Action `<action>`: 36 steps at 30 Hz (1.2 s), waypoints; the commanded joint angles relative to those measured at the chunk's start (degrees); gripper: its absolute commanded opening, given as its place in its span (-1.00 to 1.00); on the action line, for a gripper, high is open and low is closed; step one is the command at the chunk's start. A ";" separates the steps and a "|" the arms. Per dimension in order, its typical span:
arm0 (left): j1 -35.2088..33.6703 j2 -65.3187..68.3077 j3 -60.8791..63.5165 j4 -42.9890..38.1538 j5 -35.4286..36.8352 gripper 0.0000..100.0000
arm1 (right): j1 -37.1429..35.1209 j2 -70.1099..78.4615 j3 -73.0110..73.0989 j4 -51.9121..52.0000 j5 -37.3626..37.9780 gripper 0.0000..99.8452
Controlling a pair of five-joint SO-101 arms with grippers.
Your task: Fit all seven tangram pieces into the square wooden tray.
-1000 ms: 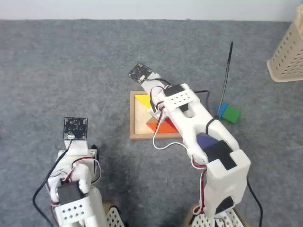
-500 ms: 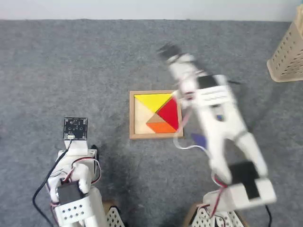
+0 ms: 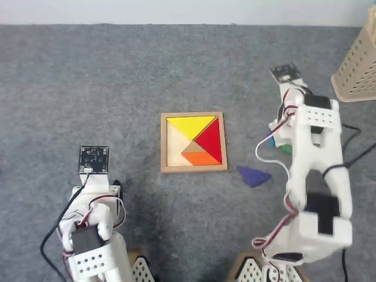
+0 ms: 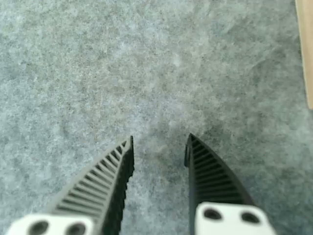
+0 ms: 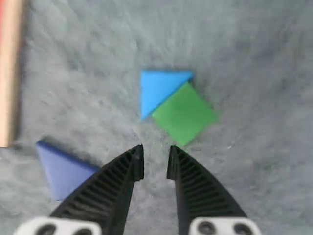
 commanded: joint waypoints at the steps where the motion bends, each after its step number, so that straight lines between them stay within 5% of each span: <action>1: -0.26 -0.44 -0.66 0.18 -0.35 -0.66 | 1.54 3.74 -6.24 -0.84 -4.40 -0.68; 36: -0.26 -0.44 -0.66 0.18 -0.35 -0.66 | -1.01 19.56 -16.00 -0.40 -14.42 -0.62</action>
